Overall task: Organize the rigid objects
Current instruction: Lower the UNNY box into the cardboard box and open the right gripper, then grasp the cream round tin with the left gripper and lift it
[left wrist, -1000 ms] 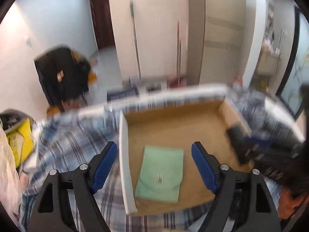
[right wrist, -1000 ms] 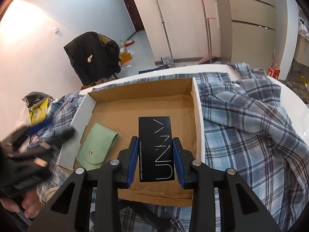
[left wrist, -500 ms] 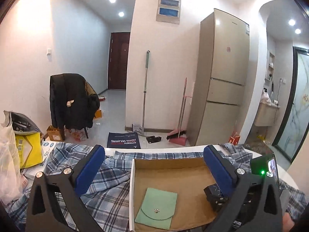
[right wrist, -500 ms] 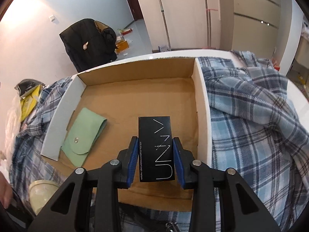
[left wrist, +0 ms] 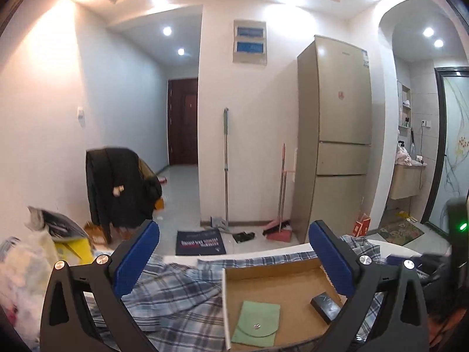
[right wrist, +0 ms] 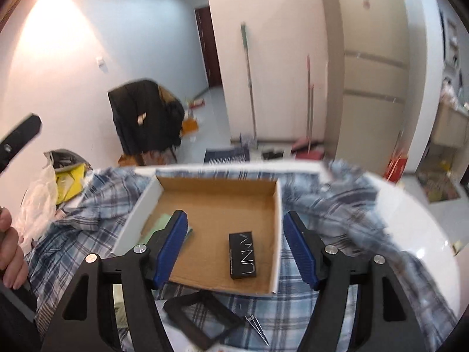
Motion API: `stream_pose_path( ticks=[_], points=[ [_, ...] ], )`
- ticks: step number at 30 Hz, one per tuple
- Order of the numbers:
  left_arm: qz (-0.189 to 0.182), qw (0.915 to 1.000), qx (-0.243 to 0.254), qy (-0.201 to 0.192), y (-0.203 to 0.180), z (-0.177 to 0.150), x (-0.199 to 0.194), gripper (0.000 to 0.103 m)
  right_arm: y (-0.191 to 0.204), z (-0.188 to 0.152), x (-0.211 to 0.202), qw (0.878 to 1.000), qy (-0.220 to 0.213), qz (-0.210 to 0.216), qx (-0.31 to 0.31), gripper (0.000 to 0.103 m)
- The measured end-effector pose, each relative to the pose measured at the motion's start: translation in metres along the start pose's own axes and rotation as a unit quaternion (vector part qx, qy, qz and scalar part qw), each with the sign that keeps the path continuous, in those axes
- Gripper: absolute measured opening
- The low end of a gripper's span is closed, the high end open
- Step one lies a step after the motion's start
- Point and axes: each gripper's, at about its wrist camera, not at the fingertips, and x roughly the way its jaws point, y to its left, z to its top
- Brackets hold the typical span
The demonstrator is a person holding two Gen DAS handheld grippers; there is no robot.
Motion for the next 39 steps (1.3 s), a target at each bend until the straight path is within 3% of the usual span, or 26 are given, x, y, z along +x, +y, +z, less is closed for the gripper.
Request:
stream_pose_path(
  ticks=[3,5,7,9,11,13,16,19,24,27,29,39],
  points=[
    [-0.006,0.9998,0.006,-0.016,0.001,-0.004,-0.032,0.103,0.006,-0.006,-0.035,1.0,-0.03,0.006,0.002,0.083],
    [-0.017,0.9996,0.012,-0.02,0.0,-0.011,-0.049,0.103,0.012,-0.013,-0.055,0.999,-0.047,0.007,0.002,0.085],
    [-0.03,0.9994,0.012,-0.013,-0.002,-0.023,-0.063,0.103,0.016,-0.021,-0.073,0.998,-0.068,0.008,-0.001,0.088],
    [-0.027,0.9996,0.011,-0.005,-0.002,-0.033,-0.075,0.103,0.022,-0.03,-0.091,0.996,-0.092,0.007,-0.002,0.098],
    [-0.001,0.9997,-0.008,-0.022,0.001,-0.041,-0.09,0.103,0.024,-0.038,-0.102,0.993,-0.118,0.007,0.002,0.101],
    [-0.014,0.999,-0.019,-0.037,0.006,-0.045,-0.1,0.103,0.025,-0.046,-0.111,0.99,-0.143,0.006,0.0,0.102],
    [-0.028,0.9991,-0.02,-0.024,0.006,-0.051,-0.098,0.103,0.027,-0.055,-0.113,0.984,-0.175,-0.001,-0.014,0.102],
    [-0.021,0.9997,-0.014,0.006,0.002,-0.064,-0.081,0.103,0.03,-0.063,-0.108,0.98,-0.193,-0.022,-0.031,0.102],
    [-0.057,0.9944,0.014,0.088,-0.009,-0.092,-0.045,0.103,0.025,-0.068,-0.094,0.984,-0.172,-0.027,-0.034,0.102],
    [-0.106,0.9794,0.032,0.169,-0.014,-0.111,-0.017,0.103,0.019,-0.072,-0.088,0.986,-0.163,-0.033,-0.03,0.102],
    [-0.111,0.9703,0.058,0.207,-0.018,-0.122,-0.003,0.103,0.018,-0.074,-0.086,0.987,-0.156,-0.038,-0.03,0.102],
    [-0.116,0.943,0.111,0.291,-0.046,-0.151,0.028,0.103,0.016,-0.077,-0.079,0.988,-0.139,-0.052,-0.031,0.102]
  ],
)
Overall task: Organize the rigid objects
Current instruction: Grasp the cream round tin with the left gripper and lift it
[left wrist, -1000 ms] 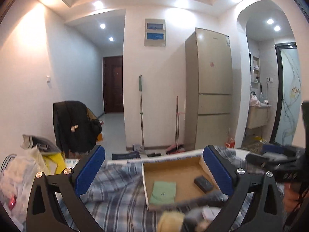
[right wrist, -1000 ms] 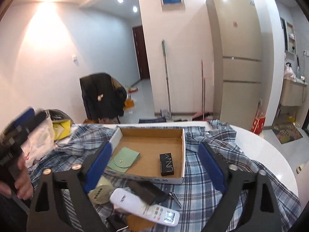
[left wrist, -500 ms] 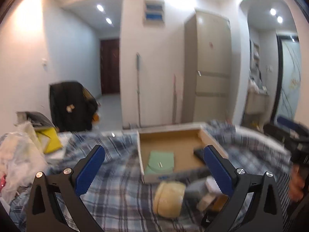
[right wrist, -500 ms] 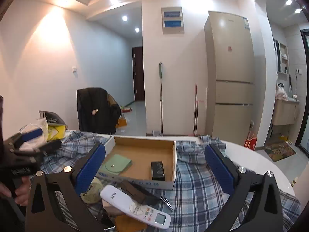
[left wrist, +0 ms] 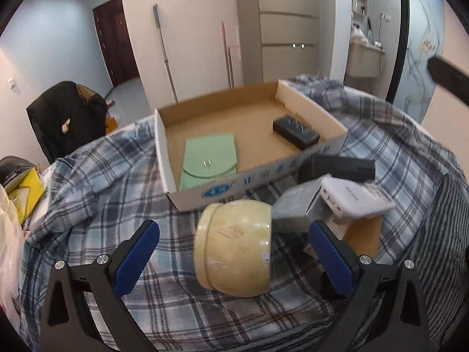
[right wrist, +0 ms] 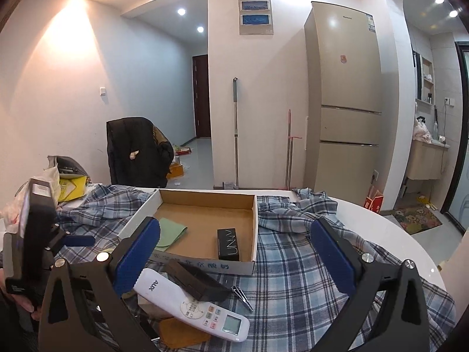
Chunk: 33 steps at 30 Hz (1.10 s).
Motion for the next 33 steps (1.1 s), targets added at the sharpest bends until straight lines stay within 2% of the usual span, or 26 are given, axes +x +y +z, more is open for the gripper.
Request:
stream_pose_path(
  ticks=[4,6,7,9,12,13,14,15,21,26,28,29,33],
  points=[
    [-0.032,0.9994,-0.013,0.007,0.004,0.001,0.008,0.102,0.0,0.001,-0.001,1.0,-0.002,-0.003,-0.003,0.102],
    [-0.04,0.9987,-0.031,0.007,0.011,0.0,0.01,0.095,0.0,0.001,-0.001,1.0,-0.002,-0.004,-0.004,0.102],
    [-0.043,0.9983,-0.036,0.011,0.014,-0.001,0.011,0.089,0.0,0.0,-0.001,1.0,-0.001,-0.004,-0.005,0.102],
    [-0.048,0.9978,-0.043,0.013,0.018,-0.002,0.011,0.086,0.001,0.001,-0.001,1.0,-0.001,-0.004,-0.006,0.102],
    [-0.055,0.9975,-0.042,0.016,0.018,-0.004,0.011,0.073,0.001,0.0,0.0,1.0,0.001,-0.004,-0.007,0.102],
    [-0.055,0.9976,-0.038,0.018,0.016,-0.005,0.012,0.066,0.002,0.001,0.0,1.0,0.001,-0.003,-0.008,0.102],
    [-0.054,0.9979,-0.03,0.021,0.012,-0.006,0.015,0.054,0.002,0.0,0.001,1.0,0.004,-0.003,-0.01,0.102],
    [-0.052,0.9981,-0.022,0.024,0.009,-0.006,0.017,0.05,0.003,0.0,0.002,1.0,0.006,-0.005,-0.014,0.102],
    [-0.041,0.999,-0.017,0.003,0.009,-0.009,-0.002,0.05,0.006,-0.001,0.004,1.0,0.025,0.005,-0.013,0.102],
    [-0.001,0.9976,-0.023,-0.066,0.019,-0.017,-0.059,0.05,0.021,-0.006,0.004,0.997,0.057,0.047,-0.033,0.102],
    [0.018,0.9957,-0.026,-0.087,0.02,-0.023,-0.078,0.05,0.031,-0.013,0.006,0.994,0.075,0.06,-0.052,0.097],
    [0.028,0.9943,-0.03,-0.098,0.02,-0.027,-0.088,0.05,0.036,-0.018,0.008,0.992,0.088,0.068,-0.063,0.09],
    [0.046,0.9927,-0.048,-0.101,0.022,-0.039,-0.099,0.05,0.054,-0.041,0.022,0.974,0.169,0.131,-0.077,0.074]
  ],
)
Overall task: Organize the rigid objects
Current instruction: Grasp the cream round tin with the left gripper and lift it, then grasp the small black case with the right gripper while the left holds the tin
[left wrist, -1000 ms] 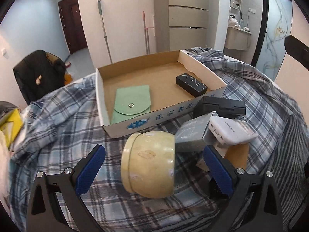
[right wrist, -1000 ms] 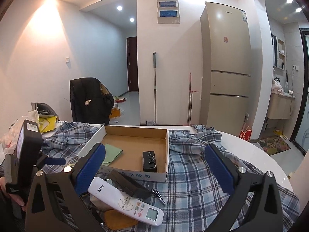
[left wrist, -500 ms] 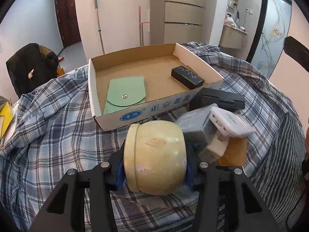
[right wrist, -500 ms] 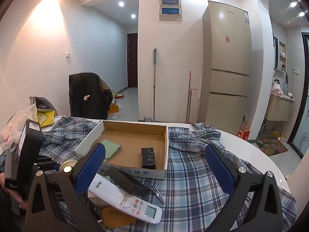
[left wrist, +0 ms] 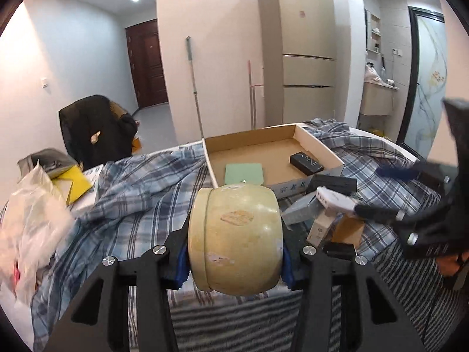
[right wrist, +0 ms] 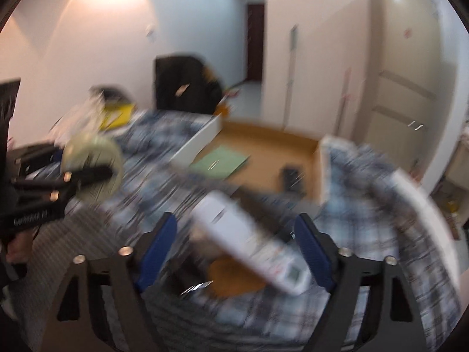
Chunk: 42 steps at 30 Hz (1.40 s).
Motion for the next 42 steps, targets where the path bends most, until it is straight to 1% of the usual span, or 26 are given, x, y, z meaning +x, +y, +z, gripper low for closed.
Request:
stream_pose_path(
  ticks=[1,3,4,6,8,12,16,19,20,23,25,28,31,34,39,42],
  points=[
    [-0.003,1.0,-0.001,0.004,0.001,-0.003,0.0,0.05,0.003,-0.003,0.005,1.0,0.019,0.018,-0.002,0.073],
    [-0.005,0.9999,-0.003,0.011,0.002,-0.007,0.003,0.05,0.01,-0.011,0.016,0.997,0.054,0.045,-0.014,0.065],
    [-0.005,0.9999,-0.006,0.014,0.003,-0.009,0.005,0.05,0.014,-0.014,0.02,0.996,0.067,0.052,-0.022,0.062],
    [-0.01,0.9997,-0.012,0.021,0.005,-0.012,0.01,0.05,0.021,-0.02,0.025,0.994,0.084,0.062,-0.039,0.05],
    [-0.011,0.9994,-0.02,0.026,0.007,-0.014,0.013,0.05,0.023,-0.023,0.032,0.992,0.102,0.069,-0.042,0.045],
    [-0.017,0.9994,-0.016,0.025,0.005,-0.016,0.015,0.05,0.018,-0.025,0.044,0.988,0.124,0.08,-0.033,0.04],
    [-0.02,0.9996,-0.004,0.021,0.002,-0.016,0.013,0.05,0.021,-0.021,0.05,0.987,0.131,0.089,-0.035,0.035],
    [-0.024,0.9994,-0.006,0.024,0.002,-0.015,0.015,0.05,0.026,-0.024,0.055,0.982,0.148,0.109,-0.036,0.033],
    [-0.024,0.9994,-0.006,0.025,0.002,-0.015,0.016,0.05,0.027,-0.025,0.057,0.982,0.152,0.107,-0.038,0.03],
    [-0.024,0.9993,-0.006,0.027,0.002,-0.015,0.016,0.05,0.026,-0.026,0.054,0.984,0.147,0.094,-0.033,0.03],
    [-0.025,0.9993,-0.006,0.027,0.002,-0.014,0.014,0.05,0.023,-0.024,0.042,0.987,0.128,0.088,-0.032,0.03],
    [-0.023,0.9995,-0.006,0.023,0.002,-0.011,0.012,0.05,0.02,-0.021,0.021,0.993,0.095,0.059,-0.042,0.029],
    [-0.023,0.9994,-0.01,0.022,0.001,-0.009,0.013,0.05,0.014,-0.022,0.019,0.993,0.103,0.031,-0.041,0.029],
    [-0.027,0.9993,-0.01,0.024,-0.003,-0.008,0.014,0.05,0.003,-0.023,0.025,0.994,0.108,0.018,-0.023,0.029],
    [-0.029,0.9991,0.0,0.03,-0.009,-0.009,0.017,0.05,-0.003,-0.021,0.035,0.994,0.104,0.03,-0.012,0.029],
    [-0.029,0.9991,0.001,0.031,-0.01,-0.01,0.018,0.05,-0.002,-0.023,0.042,0.993,0.114,0.04,-0.014,0.029]
  ],
)
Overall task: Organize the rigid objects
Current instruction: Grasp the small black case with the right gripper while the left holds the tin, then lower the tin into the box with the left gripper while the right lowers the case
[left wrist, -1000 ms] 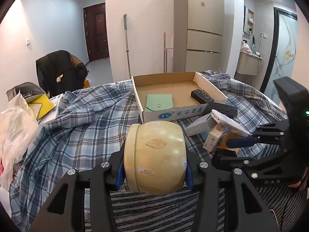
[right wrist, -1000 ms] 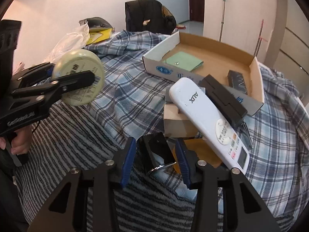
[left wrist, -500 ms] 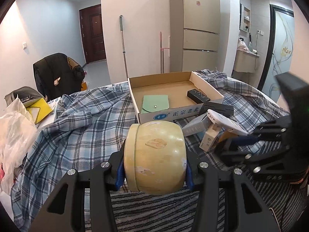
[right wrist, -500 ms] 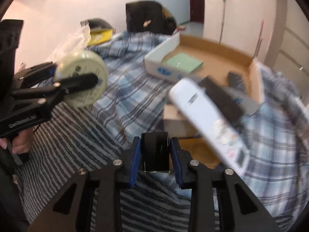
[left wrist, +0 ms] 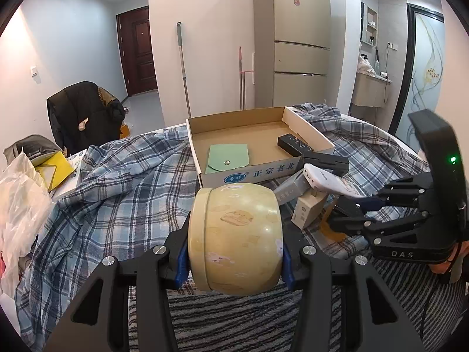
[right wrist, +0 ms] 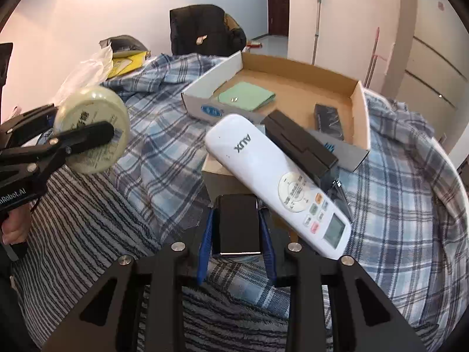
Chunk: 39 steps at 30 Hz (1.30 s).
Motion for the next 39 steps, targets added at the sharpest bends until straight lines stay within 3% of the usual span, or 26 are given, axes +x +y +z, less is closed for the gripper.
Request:
stream_pose_path(
  ticks=[4,9,16,19,27,31,35,39],
  points=[
    [0.0,1.0,-0.003,0.004,0.0,-0.001,0.002,0.05,-0.004,-0.002,0.001,1.0,0.001,0.013,0.011,0.03],
    [-0.001,1.0,-0.006,0.005,0.001,0.0,0.003,0.05,0.001,-0.004,-0.003,1.0,-0.005,-0.006,0.004,0.029],
    [0.012,0.9999,-0.003,-0.006,0.004,0.01,-0.007,0.05,0.004,-0.004,-0.034,0.999,-0.033,0.005,0.0,0.029],
    [0.047,0.9987,-0.002,-0.021,0.008,0.025,-0.013,0.05,0.003,0.002,-0.052,0.998,-0.058,-0.004,-0.004,0.029],
    [0.067,0.9946,-0.022,-0.076,0.017,0.092,-0.016,0.05,-0.039,0.056,-0.083,0.989,-0.128,-0.052,0.05,0.029],
    [0.056,0.9963,-0.046,-0.047,0.016,0.127,0.02,0.05,-0.061,0.093,-0.081,0.983,-0.139,-0.094,0.076,0.029],
    [0.056,0.9964,-0.062,0.015,0.016,0.146,0.07,0.05,-0.082,0.125,-0.066,0.978,-0.142,-0.091,0.123,0.029],
    [0.044,0.9938,-0.095,0.037,0.024,0.144,0.102,0.05,-0.089,0.132,-0.045,0.978,-0.131,-0.071,0.147,0.029]
  ],
)
